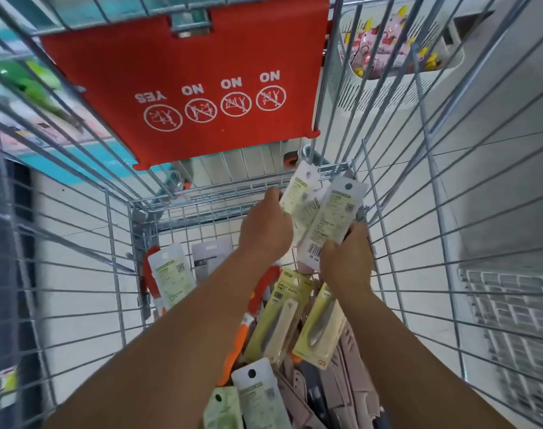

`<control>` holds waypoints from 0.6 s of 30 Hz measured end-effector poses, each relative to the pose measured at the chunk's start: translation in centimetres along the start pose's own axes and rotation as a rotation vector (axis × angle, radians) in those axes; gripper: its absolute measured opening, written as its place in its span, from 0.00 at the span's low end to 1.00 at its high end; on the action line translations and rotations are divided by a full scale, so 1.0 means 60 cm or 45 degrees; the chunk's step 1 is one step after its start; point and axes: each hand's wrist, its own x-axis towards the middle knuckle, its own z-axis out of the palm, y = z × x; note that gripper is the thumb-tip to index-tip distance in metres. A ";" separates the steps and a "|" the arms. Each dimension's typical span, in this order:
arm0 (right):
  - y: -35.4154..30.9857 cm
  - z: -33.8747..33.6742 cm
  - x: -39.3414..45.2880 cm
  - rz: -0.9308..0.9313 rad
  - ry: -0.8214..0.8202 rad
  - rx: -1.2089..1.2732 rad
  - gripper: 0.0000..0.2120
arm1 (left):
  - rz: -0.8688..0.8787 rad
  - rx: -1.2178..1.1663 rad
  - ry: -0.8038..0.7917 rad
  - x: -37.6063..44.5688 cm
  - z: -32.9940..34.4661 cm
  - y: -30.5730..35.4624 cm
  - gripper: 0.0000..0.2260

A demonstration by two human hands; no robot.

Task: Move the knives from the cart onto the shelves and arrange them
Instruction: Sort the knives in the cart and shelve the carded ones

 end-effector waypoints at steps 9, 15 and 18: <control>-0.018 0.019 0.000 0.068 0.045 0.326 0.09 | 0.284 0.078 0.194 0.029 -0.029 0.020 0.15; -0.042 0.044 0.013 0.178 -0.191 0.213 0.15 | 0.547 0.339 -0.002 0.052 0.012 -0.008 0.31; -0.043 0.046 0.009 0.118 -0.132 0.173 0.24 | 0.625 0.515 0.039 0.032 0.017 -0.028 0.30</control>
